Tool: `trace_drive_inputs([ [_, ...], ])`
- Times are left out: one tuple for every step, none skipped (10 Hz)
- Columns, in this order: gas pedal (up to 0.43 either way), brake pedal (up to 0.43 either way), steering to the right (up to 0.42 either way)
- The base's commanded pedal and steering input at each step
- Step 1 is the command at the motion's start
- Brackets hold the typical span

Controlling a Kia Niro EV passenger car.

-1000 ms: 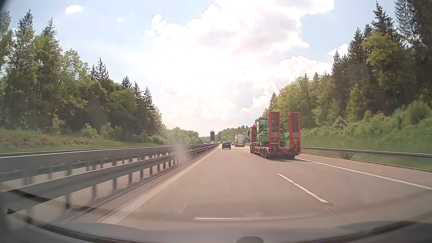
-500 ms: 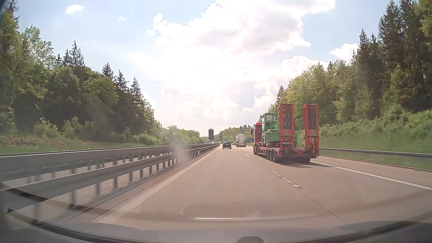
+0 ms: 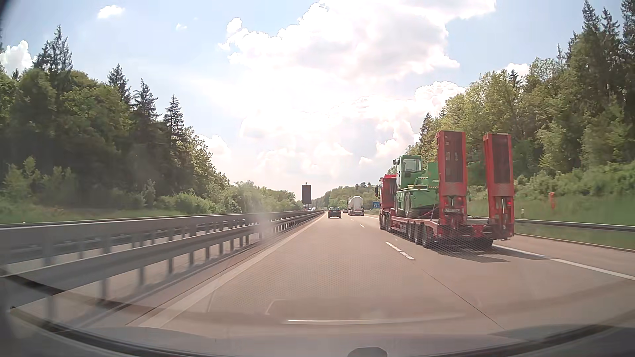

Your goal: Follow the waypoints while adhering to traffic rules and regulations

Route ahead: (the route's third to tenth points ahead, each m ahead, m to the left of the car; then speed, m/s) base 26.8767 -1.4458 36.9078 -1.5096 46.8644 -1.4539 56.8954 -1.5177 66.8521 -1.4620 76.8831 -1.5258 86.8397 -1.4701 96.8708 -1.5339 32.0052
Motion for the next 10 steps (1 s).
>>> trace_drive_inputs([
  [0.449,0.000,-0.004],
  [0.441,0.000,-0.004],
  [0.421,0.000,-0.004],
  [0.421,0.000,-0.004],
  [0.409,0.000,-0.004],
  [0.409,0.000,-0.004],
  [0.409,0.000,-0.004],
  [0.409,0.000,-0.004],
  [0.409,0.000,-0.004],
  [0.409,0.000,-0.004],
])
